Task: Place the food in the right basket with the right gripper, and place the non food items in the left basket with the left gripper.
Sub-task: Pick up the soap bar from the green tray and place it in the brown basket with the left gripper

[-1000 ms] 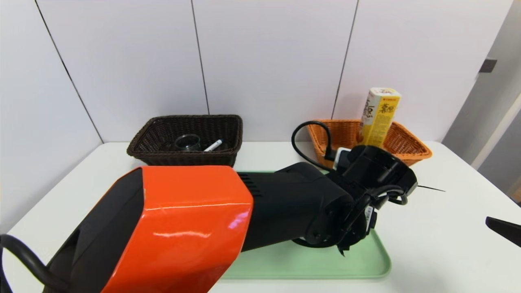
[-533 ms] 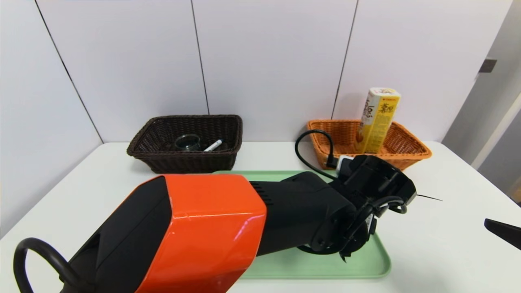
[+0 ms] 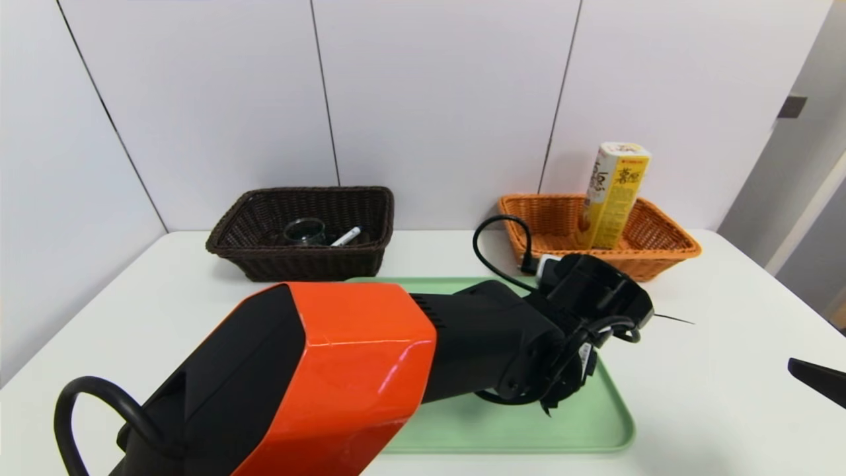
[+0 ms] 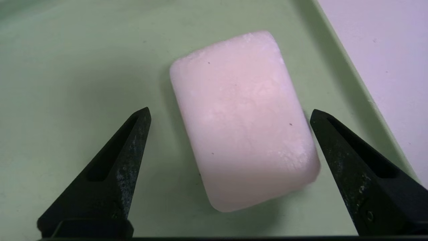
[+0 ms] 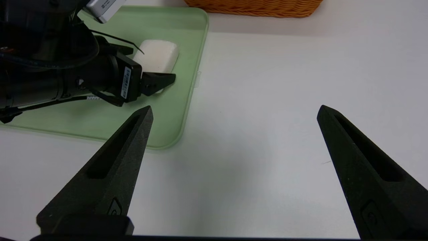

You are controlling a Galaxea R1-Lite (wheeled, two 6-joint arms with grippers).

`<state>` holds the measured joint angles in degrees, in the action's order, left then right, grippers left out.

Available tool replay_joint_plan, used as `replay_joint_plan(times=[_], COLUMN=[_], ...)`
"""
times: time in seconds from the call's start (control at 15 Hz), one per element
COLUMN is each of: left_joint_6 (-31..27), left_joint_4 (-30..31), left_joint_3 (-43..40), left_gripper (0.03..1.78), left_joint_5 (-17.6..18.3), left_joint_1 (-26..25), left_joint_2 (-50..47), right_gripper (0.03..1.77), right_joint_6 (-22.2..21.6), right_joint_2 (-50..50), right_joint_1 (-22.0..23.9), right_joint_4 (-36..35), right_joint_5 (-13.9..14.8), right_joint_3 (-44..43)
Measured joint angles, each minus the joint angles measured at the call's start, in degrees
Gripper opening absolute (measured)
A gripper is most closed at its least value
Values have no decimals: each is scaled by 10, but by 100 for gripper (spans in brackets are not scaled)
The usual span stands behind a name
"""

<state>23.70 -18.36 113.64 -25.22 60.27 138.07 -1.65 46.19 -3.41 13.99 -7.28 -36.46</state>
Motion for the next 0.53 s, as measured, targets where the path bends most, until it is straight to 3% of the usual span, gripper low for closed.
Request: replay_joint_plan(times=[0.53], left_joint_6=[-12], left_joint_4=[24], left_joint_3=[0], left_gripper=[169], left_joint_5=[0], left_joint_1=[-10], left_joint_2=[7], right_gripper=[169], right_joint_6=[0], right_joint_2=[0], right_joint_1=[0], right_joint_4=[0], right_joint_5=[0], right_joint_3=[1])
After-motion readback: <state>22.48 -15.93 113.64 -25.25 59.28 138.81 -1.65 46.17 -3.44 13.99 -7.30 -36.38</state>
